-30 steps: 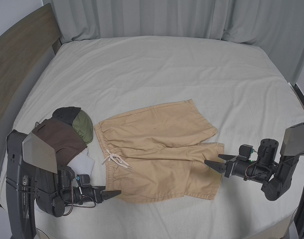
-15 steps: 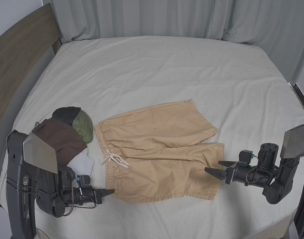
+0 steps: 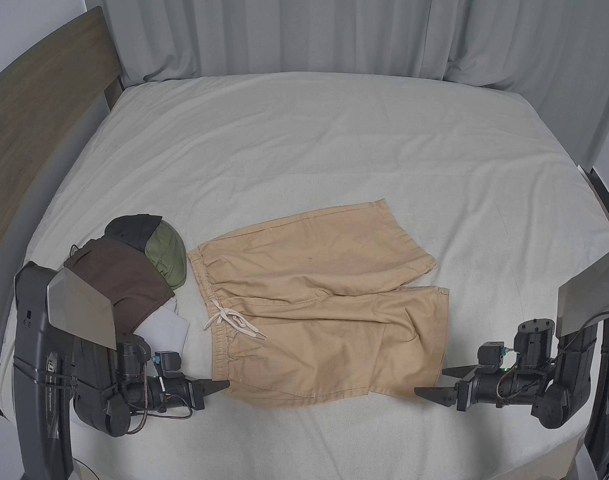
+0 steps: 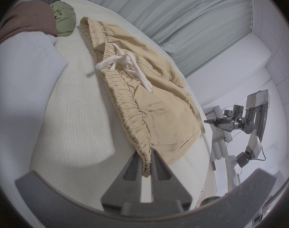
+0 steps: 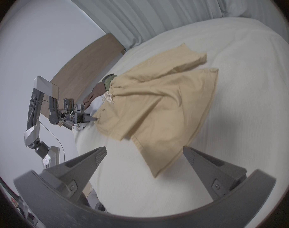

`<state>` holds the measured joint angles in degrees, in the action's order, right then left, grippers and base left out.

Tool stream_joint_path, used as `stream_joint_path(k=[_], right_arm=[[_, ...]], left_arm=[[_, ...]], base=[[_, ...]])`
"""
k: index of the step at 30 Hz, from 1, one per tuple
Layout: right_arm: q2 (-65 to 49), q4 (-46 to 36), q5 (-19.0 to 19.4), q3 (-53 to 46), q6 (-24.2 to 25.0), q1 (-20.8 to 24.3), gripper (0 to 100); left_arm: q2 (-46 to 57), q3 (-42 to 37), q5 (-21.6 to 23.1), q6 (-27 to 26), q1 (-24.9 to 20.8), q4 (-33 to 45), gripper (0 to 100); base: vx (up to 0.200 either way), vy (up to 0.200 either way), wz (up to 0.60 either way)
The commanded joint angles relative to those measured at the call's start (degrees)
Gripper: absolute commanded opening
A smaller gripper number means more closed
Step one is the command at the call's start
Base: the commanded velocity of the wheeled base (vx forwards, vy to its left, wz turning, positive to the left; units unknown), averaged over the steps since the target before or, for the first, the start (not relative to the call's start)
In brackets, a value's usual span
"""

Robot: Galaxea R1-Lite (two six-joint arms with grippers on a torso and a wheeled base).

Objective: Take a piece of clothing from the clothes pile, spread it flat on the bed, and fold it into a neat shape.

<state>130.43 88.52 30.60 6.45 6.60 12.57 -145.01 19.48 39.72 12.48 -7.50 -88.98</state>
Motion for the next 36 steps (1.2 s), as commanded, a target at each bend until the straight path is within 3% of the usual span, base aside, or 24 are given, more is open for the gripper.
stream_joint_path(k=[1,12,19,25,26,36], right_arm=[[2.2,0.0,-0.4,-2.8,-0.1,-0.1,100],[7.6,0.1,-3.0,2.6,0.4,0.4,100],[8.1,0.1,-3.0,4.2,6.8,2.1,100],[8.1,0.1,-2.9,4.4,7.3,2.2,100],[8.1,0.1,-2.9,4.4,7.3,2.2,0],[8.2,0.1,-3.1,4.4,7.1,2.1,0]], left_arm=[[-0.2,0.0,0.0,-0.1,0.0,-0.1,0],[-0.2,0.0,0.0,-0.1,0.0,-0.1,0],[-0.2,-0.1,0.0,-0.1,-0.1,0.0,0],[-0.2,-0.1,0.0,-0.1,0.0,-0.1,0],[-0.2,-0.1,0.0,-0.1,0.0,-0.1,0],[-0.2,0.0,0.1,-0.1,-0.1,-0.1,0]], base=[[0.0,0.0,0.0],[0.0,0.0,0.0],[0.0,0.0,0.0],[0.0,0.0,0.0],[0.0,0.0,0.0],[0.0,0.0,0.0]])
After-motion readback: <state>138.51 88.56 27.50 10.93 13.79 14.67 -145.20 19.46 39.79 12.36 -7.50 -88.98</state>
